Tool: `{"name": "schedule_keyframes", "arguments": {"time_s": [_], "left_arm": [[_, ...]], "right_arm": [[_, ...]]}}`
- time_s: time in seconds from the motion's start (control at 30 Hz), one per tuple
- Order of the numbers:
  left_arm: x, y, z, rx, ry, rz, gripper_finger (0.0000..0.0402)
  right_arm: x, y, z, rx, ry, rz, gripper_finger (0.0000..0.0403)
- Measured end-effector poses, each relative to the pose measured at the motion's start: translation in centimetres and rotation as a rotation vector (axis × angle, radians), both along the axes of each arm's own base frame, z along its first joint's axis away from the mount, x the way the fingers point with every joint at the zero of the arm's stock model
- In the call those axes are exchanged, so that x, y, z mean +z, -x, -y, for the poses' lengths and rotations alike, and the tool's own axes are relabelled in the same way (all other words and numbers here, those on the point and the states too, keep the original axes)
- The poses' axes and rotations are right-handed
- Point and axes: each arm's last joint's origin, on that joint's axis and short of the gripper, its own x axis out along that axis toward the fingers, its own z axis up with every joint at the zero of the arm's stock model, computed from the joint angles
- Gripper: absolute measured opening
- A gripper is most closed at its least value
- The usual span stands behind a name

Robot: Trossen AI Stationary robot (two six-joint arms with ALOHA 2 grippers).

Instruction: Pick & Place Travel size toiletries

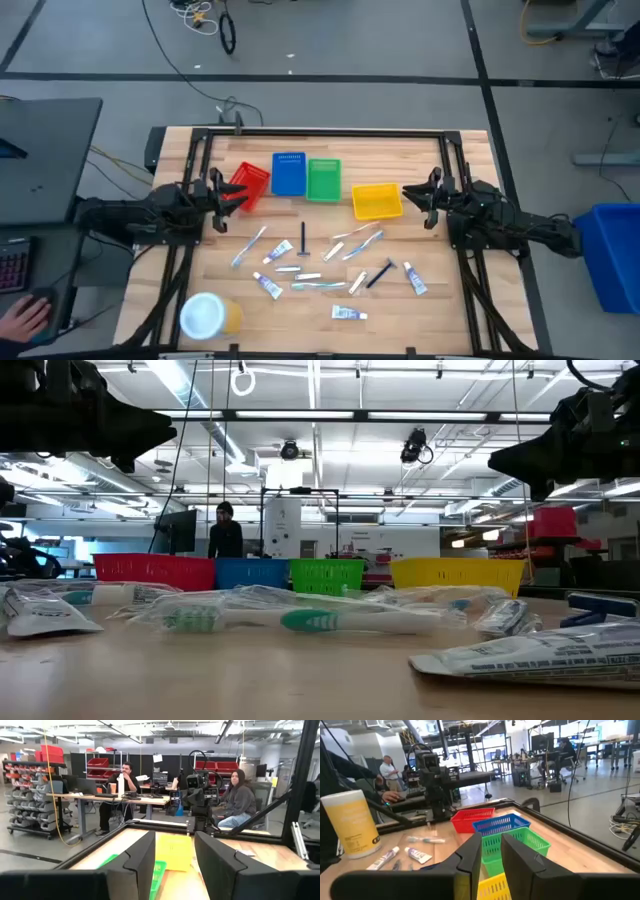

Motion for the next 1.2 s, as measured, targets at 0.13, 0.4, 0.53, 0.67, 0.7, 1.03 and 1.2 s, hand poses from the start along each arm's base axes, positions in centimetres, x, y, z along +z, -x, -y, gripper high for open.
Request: {"name": "schedule_keyframes", "arguments": {"time_s": [0.13,0.4,0.53,0.67,0.7,1.03,1.2], "left_arm": [[0.0,0.0,0.0,-0.001,0.005,0.001,0.0145],[0.0,0.0,0.0,-0.001,0.006,0.001,0.0145],[0.0,0.0,0.0,-0.002,0.007,0.001,0.0145],[0.0,0.0,0.0,-0.001,0.007,0.001,0.0145],[0.0,0.0,0.0,-0.002,0.007,0.001,0.0145],[1.1,0.2,0.0,-0.019,0.093,0.043,0.0145],[3.6,0.1,-0.1,0.007,0.095,0.018,0.0145]], "right_arm": [[0.3,0.0,0.0,-0.001,0.008,0.03,0.0082],[0.3,0.0,0.0,-0.001,0.019,0.023,0.0081],[0.3,0.0,0.0,-0.004,0.055,0.014,0.008],[0.3,0.0,0.0,-0.004,0.065,0.012,0.0082],[0.3,0.0,0.0,-0.004,0.065,0.012,0.0082],[1.8,0.2,0.0,-0.044,0.158,0.151,0.0098],[3.7,0.5,-0.1,-0.059,0.279,0.325,0.015]]}}
